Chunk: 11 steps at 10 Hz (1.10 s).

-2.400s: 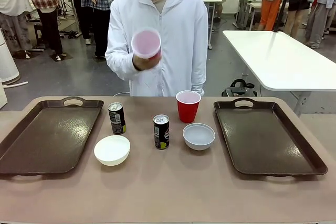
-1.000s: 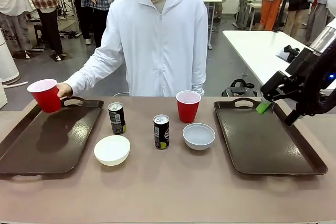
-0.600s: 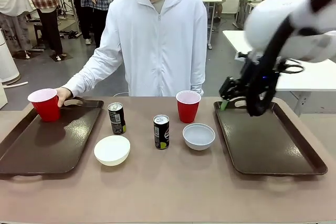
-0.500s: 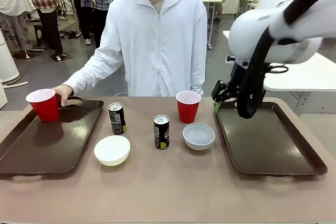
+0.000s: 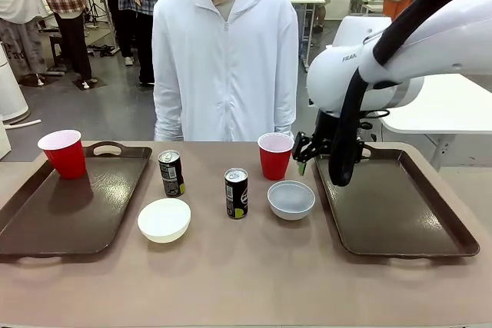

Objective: Prepare tableware on both trays.
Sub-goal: Pick up a Picnic Bowl from the table and place it on a Handle tray.

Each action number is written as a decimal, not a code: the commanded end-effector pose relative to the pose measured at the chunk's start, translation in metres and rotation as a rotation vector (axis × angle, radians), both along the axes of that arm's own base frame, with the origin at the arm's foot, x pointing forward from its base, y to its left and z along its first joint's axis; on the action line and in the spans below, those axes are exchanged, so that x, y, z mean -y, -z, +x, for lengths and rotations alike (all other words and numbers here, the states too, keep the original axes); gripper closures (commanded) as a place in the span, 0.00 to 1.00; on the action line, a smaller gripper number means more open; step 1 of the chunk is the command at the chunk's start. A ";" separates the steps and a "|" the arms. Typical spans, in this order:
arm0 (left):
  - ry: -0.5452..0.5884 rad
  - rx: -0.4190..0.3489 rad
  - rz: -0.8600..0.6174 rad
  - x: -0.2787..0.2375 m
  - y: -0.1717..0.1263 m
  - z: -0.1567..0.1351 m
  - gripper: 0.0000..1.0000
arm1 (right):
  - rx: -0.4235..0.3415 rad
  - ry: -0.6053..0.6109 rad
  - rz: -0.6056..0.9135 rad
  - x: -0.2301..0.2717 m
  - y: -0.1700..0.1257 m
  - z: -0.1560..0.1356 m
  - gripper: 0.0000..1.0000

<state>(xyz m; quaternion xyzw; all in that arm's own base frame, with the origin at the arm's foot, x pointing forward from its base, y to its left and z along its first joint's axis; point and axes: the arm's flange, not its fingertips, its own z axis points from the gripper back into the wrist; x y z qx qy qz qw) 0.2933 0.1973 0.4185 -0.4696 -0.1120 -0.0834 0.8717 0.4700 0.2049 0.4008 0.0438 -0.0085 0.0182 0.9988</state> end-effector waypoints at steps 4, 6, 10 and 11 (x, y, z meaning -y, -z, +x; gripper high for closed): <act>-0.012 -0.008 -0.010 0.000 -0.003 -0.001 0.00 | 0.035 -0.067 -0.030 -0.028 0.031 -0.003 0.00; -0.012 -0.008 -0.010 0.000 -0.003 -0.001 0.00 | 0.020 -0.093 -0.053 -0.024 0.050 0.000 0.00; -0.012 -0.008 -0.010 0.000 -0.003 -0.001 0.00 | -0.003 -0.173 -0.050 -0.025 0.069 -0.002 0.59; -0.012 -0.008 -0.010 0.000 -0.003 -0.001 0.00 | 0.009 -0.173 -0.037 -0.025 0.065 -0.003 0.59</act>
